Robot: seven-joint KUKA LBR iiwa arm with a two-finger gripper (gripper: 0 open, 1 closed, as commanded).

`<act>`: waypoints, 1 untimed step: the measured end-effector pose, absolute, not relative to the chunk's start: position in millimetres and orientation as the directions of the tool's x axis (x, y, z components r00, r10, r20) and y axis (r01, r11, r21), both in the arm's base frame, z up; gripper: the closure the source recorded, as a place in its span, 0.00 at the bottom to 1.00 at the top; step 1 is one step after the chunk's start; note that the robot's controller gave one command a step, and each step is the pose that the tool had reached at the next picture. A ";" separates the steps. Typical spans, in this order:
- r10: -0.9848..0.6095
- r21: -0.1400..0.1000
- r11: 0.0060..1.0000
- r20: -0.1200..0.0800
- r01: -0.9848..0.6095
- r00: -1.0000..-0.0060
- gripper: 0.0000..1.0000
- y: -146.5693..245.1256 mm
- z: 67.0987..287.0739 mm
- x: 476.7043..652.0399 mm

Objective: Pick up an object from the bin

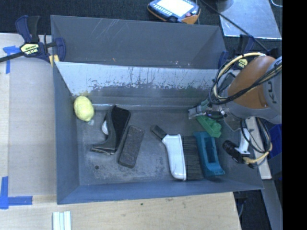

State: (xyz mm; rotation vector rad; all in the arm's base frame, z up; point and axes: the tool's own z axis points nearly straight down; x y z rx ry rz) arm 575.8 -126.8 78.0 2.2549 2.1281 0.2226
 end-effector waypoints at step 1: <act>0.997 0.137 0.021 0.069 0.990 -0.031 1.00 -115.0 131.1 608.3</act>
Offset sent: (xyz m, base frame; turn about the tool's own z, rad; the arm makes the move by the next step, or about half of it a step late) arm 0.0296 0.0115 0.0497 -0.0788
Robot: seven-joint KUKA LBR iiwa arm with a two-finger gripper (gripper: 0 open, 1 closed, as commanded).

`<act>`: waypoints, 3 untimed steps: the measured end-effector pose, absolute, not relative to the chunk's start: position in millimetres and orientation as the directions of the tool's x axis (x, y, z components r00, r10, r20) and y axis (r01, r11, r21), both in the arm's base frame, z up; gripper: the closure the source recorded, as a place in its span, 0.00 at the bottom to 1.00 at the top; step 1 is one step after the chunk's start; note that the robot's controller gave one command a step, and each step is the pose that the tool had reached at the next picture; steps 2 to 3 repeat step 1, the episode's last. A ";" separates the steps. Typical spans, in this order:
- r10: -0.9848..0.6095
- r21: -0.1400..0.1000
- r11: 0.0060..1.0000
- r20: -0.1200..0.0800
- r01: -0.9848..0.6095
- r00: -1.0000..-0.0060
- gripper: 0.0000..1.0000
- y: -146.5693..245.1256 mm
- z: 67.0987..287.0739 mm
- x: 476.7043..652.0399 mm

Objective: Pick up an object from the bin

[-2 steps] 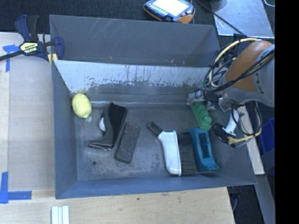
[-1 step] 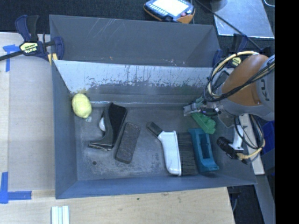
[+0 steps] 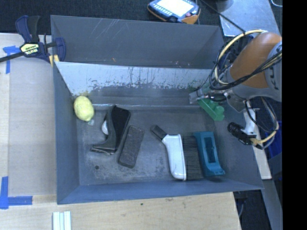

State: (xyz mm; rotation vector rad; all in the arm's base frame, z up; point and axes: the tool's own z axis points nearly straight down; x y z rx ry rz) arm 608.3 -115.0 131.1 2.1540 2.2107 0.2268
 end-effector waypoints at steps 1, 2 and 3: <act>0.953 0.162 0.288 0.051 0.944 -0.299 1.00 -145.5 74.9 576.8; 0.953 0.162 0.288 0.051 0.944 -0.299 1.00 -145.5 74.9 576.8; 0.953 0.162 0.288 0.051 0.944 -0.299 1.00 -145.5 74.9 576.8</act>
Offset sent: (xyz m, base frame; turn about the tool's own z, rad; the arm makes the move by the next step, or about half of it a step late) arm -0.0374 -0.0440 -0.0611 -0.2601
